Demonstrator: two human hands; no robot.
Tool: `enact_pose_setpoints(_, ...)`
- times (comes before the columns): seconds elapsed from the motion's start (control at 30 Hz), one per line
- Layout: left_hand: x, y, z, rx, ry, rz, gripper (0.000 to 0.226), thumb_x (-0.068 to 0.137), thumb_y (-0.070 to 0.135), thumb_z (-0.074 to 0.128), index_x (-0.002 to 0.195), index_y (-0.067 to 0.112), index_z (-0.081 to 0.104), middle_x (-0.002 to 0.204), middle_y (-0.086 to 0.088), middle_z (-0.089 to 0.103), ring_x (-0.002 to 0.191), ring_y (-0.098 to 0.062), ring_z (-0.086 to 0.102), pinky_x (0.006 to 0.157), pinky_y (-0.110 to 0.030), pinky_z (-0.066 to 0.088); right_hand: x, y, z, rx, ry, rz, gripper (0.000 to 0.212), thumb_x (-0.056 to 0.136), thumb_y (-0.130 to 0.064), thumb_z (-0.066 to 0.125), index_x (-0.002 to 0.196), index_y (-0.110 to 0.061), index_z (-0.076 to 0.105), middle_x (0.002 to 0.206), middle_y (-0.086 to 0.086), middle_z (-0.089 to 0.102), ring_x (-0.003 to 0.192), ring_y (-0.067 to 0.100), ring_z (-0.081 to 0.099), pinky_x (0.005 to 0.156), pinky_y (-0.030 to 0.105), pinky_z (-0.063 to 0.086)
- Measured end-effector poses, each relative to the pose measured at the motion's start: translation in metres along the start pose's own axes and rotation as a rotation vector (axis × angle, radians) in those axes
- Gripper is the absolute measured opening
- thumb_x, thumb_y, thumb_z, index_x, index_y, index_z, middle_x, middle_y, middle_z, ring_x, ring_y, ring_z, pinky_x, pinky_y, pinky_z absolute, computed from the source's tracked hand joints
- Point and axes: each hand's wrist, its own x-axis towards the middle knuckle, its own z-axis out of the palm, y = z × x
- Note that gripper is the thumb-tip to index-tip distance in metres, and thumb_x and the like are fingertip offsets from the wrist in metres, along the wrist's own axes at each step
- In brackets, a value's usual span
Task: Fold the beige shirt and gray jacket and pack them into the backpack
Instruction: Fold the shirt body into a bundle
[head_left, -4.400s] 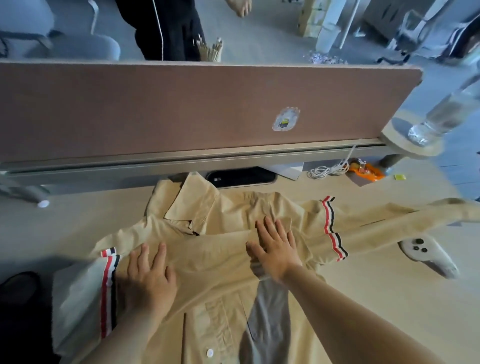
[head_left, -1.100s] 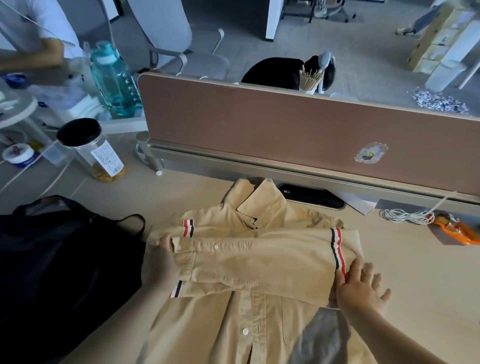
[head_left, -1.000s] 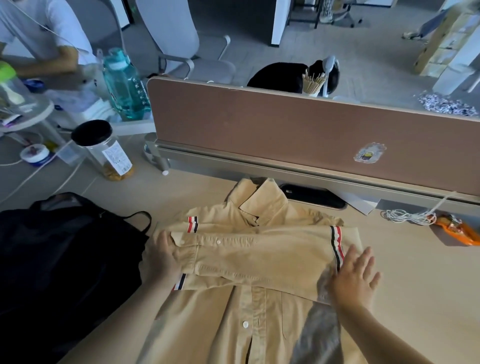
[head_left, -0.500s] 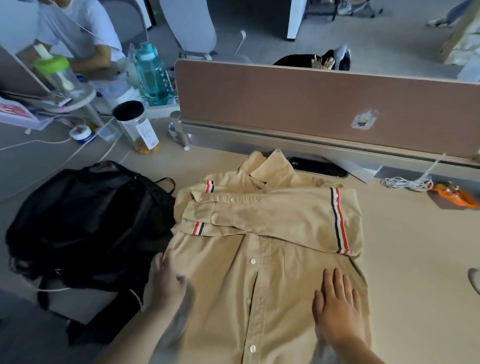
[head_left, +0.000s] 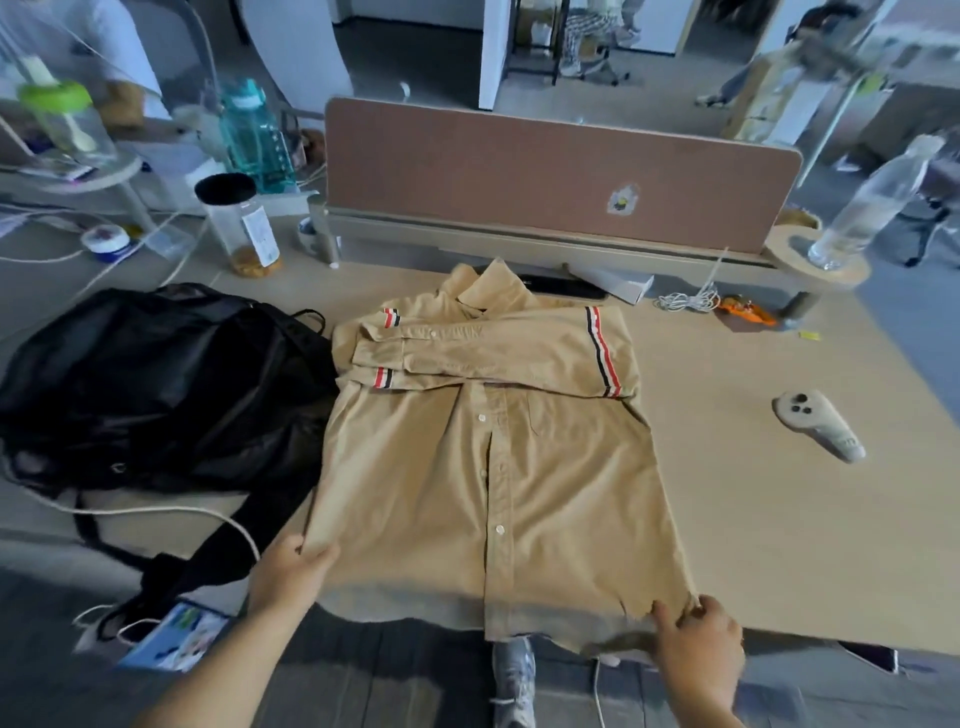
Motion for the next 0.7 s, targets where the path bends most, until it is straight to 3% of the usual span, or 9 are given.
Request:
enact_pose_setpoints(0.1,-0.011,-0.009,-0.004,-0.054,-0.038,0.048,0.031,0.079,0.028,0.074,0.099,0.006,0.065,0.087,-0.009,0.066,0.081,-0.029,0.06,0.066,-0.035,0.045,0.008,0.01,-0.011,0.302,-0.108,0.204,0.063,0.079,-0.02,0.076,0.128,0.001,0.043,0.113,0.02,0.055,0.103,0.037,0.055,0.085,0.041,0.041)
enact_pose_setpoints(0.13,-0.014,-0.011,-0.005,-0.064,-0.054,0.05,0.03,0.079,0.028,0.075,0.098,0.007,0.064,0.086,-0.008,0.066,0.08,-0.028,0.06,0.065,-0.034,0.045,0.013,0.013,-0.013,0.385,-0.155,0.233,0.055,0.077,-0.018,0.078,0.12,-0.002,0.047,0.101,0.017,0.056,0.089,0.033,0.057,0.077,0.039,0.041)
enact_pose_setpoints(0.2,-0.02,-0.016,-0.006,-0.114,-0.124,-0.003,0.022,0.079,0.028,0.075,0.09,0.013,0.063,0.085,-0.005,0.065,0.078,-0.024,0.059,0.063,-0.031,0.043,0.027,0.021,-0.014,0.479,-0.253,0.251,0.028,0.075,-0.016,0.078,0.082,-0.011,0.052,0.072,0.011,0.049,0.06,0.023,0.046,0.058,0.033,0.033)
enact_pose_setpoints(0.23,-0.021,-0.02,-0.005,-0.156,-0.177,-0.036,0.018,0.081,0.028,0.074,0.087,0.015,0.063,0.087,-0.004,0.066,0.08,-0.022,0.058,0.065,-0.031,0.044,0.034,0.026,-0.014,0.485,-0.296,0.248,0.03,0.076,-0.016,0.077,0.072,-0.012,0.047,0.064,0.01,0.043,0.053,0.019,0.038,0.053,0.03,0.027)
enact_pose_setpoints(0.3,-0.021,-0.031,-0.002,-0.216,-0.292,-0.077,0.016,0.083,0.028,0.072,0.09,0.015,0.066,0.095,-0.004,0.068,0.087,-0.021,0.058,0.075,-0.034,0.045,0.035,0.027,-0.018,0.456,-0.337,0.229,0.03,0.077,-0.018,0.075,0.069,-0.008,0.048,0.062,0.009,0.044,0.052,0.019,0.036,0.05,0.029,0.025)
enact_pose_setpoints(0.37,-0.023,-0.04,-0.001,-0.214,-0.367,-0.085,0.022,0.083,0.026,0.072,0.099,0.013,0.066,0.1,-0.003,0.066,0.095,-0.021,0.057,0.082,-0.034,0.044,0.026,0.03,-0.023,0.455,-0.365,0.176,0.022,0.078,-0.018,0.074,0.078,-0.003,0.058,0.072,0.009,0.055,0.068,0.024,0.048,0.062,0.034,0.037)
enact_pose_setpoints(0.43,-0.025,-0.047,0.001,-0.231,-0.433,-0.118,0.029,0.081,0.023,0.074,0.106,0.013,0.063,0.105,-0.003,0.067,0.101,-0.023,0.057,0.087,-0.034,0.042,0.016,0.037,-0.023,0.469,-0.421,0.161,0.015,0.081,-0.015,0.071,0.09,-0.007,0.063,0.088,0.01,0.063,0.09,0.028,0.054,0.08,0.038,0.038)
enact_pose_setpoints(0.53,-0.031,-0.05,0.0,-0.261,-0.592,-0.194,0.036,0.077,0.02,0.077,0.11,0.012,0.063,0.108,-0.004,0.07,0.102,-0.022,0.06,0.094,-0.037,0.044,0.007,0.048,-0.02,0.481,-0.542,0.16,0.025,0.082,-0.012,0.069,0.104,0.0,0.063,0.097,0.018,0.07,0.099,0.035,0.06,0.086,0.042,0.042)
enact_pose_setpoints(0.7,-0.04,-0.031,-0.022,-0.348,-0.749,-0.289,0.023,0.086,0.015,0.066,0.107,0.006,0.062,0.096,-0.016,0.074,0.096,-0.033,0.067,0.077,-0.041,0.055,0.001,0.039,-0.047,0.525,-0.765,0.289,0.036,0.086,-0.02,0.062,0.111,0.005,0.064,0.11,0.022,0.069,0.107,0.039,0.063,0.098,0.048,0.046)
